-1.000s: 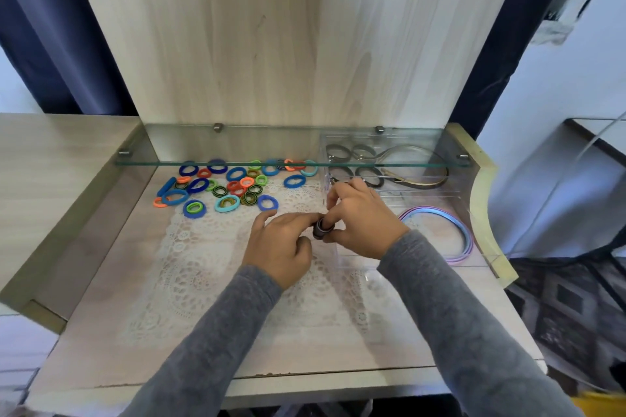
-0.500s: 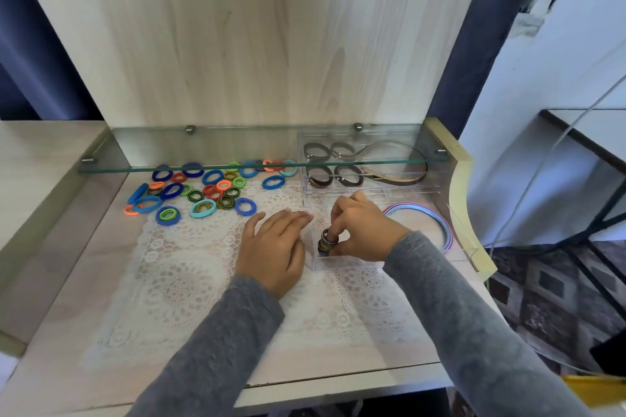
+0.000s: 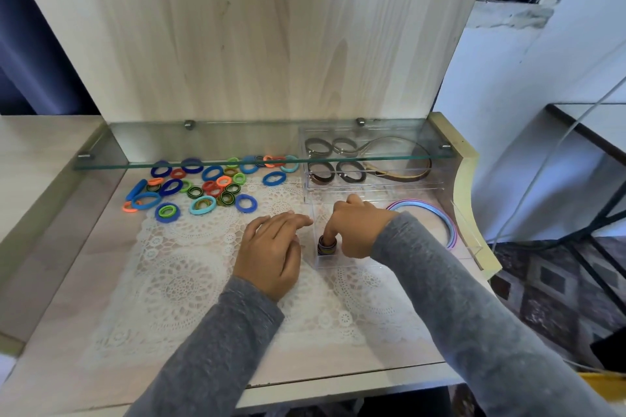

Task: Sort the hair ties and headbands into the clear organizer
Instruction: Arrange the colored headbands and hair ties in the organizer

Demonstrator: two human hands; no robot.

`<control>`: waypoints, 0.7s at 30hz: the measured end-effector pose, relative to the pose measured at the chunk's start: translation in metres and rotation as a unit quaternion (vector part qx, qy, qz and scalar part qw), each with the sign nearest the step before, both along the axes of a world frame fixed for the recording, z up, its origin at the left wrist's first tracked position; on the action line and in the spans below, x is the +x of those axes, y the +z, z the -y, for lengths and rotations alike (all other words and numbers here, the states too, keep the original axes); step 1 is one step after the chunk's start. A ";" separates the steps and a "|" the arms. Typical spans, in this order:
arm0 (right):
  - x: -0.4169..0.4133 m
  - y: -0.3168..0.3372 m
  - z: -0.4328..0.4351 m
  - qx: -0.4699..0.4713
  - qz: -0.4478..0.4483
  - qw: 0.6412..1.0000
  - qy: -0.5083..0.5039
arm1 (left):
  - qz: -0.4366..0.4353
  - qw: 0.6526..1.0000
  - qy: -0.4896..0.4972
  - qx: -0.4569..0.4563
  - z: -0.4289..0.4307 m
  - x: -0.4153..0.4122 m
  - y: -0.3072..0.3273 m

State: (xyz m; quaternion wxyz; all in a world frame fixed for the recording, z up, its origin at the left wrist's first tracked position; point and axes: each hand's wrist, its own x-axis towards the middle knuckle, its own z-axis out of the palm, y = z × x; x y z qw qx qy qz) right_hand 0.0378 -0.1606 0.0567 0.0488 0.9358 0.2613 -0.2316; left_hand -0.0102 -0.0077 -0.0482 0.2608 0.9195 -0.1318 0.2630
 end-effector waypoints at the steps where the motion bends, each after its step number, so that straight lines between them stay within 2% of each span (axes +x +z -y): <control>1: -0.003 0.002 -0.001 -0.007 -0.003 1.000 0.000 | 0.002 1.000 -0.002 -0.002 0.000 0.000 0.000; 8: -0.012 0.007 -0.008 -0.031 -0.020 0.999 -0.008 | 0.007 0.999 -0.028 -0.019 0.000 -0.002 0.002; 15: -0.010 0.006 -0.006 -0.044 -0.035 0.998 -0.012 | -0.016 0.989 -0.144 -0.004 -0.003 -0.005 0.001; 21: -0.007 0.002 -0.001 -0.010 -0.043 0.999 -0.017 | -0.047 0.988 -0.150 0.002 -0.004 -0.004 -0.001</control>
